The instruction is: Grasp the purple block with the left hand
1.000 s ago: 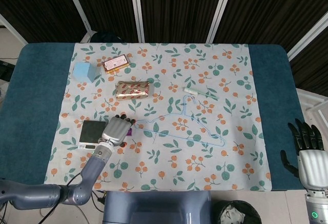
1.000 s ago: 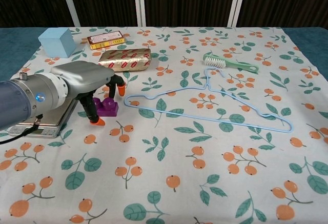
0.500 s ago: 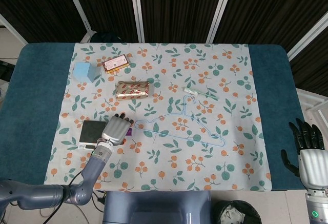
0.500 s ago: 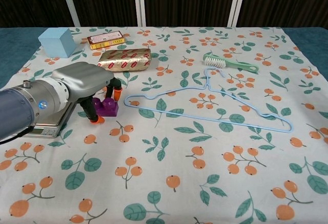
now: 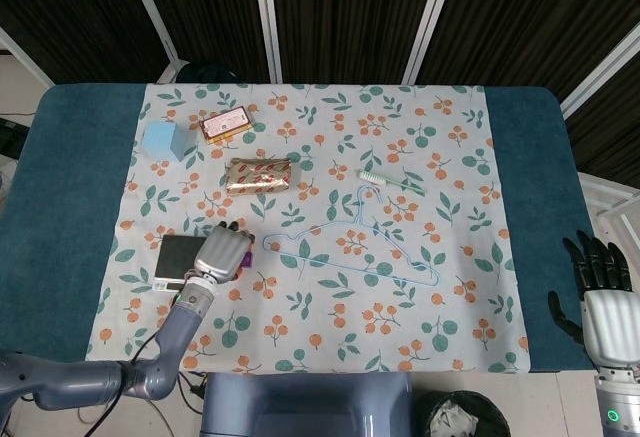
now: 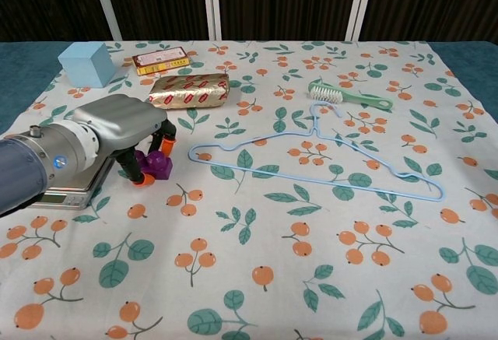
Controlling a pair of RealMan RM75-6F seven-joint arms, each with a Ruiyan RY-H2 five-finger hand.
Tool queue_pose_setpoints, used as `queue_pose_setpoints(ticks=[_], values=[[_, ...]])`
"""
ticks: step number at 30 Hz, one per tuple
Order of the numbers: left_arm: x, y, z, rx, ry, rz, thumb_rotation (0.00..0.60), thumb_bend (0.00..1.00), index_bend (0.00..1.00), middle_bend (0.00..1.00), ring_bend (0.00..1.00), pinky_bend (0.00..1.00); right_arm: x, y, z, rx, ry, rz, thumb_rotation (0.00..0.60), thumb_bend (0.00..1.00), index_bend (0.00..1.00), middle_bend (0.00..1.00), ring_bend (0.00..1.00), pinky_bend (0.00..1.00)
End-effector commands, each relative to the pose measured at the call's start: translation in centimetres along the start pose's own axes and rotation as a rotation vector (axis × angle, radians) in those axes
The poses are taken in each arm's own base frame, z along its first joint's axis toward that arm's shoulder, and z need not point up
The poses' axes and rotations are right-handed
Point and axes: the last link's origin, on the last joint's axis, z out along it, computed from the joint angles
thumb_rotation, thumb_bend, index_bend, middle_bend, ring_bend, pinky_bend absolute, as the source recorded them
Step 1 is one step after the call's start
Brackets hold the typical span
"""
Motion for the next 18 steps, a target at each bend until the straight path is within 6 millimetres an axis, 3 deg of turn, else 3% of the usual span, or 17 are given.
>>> queue_pose_setpoints(ticks=[1, 10, 18], values=[[0.4, -0.2, -0.1, 0.002, 0.009, -0.007, 0.6, 0.2, 0.49, 0.5, 0.27, 0.35, 0.0, 0.0, 0.0, 0.001, 0.001, 0.0, 0.6, 0.48, 0.07, 0.03, 0.0, 0.02], [3.2, -2.3, -1.4, 0.013, 0.079, -0.015, 0.6, 0.2, 0.49, 0.5, 0.27, 0.35, -0.2, -0.2, 0.0, 0.008, -0.003, -0.003, 0.6, 0.48, 0.07, 0.03, 0.0, 0.02], [2.8, -6.7, -3.2, 0.063, 0.043, 0.017, 0.6, 0.2, 0.49, 0.5, 0.27, 0.35, -0.5, -0.6, -0.1, 0.016, -0.011, -0.008, 0.6, 0.48, 0.07, 0.03, 0.0, 0.02]])
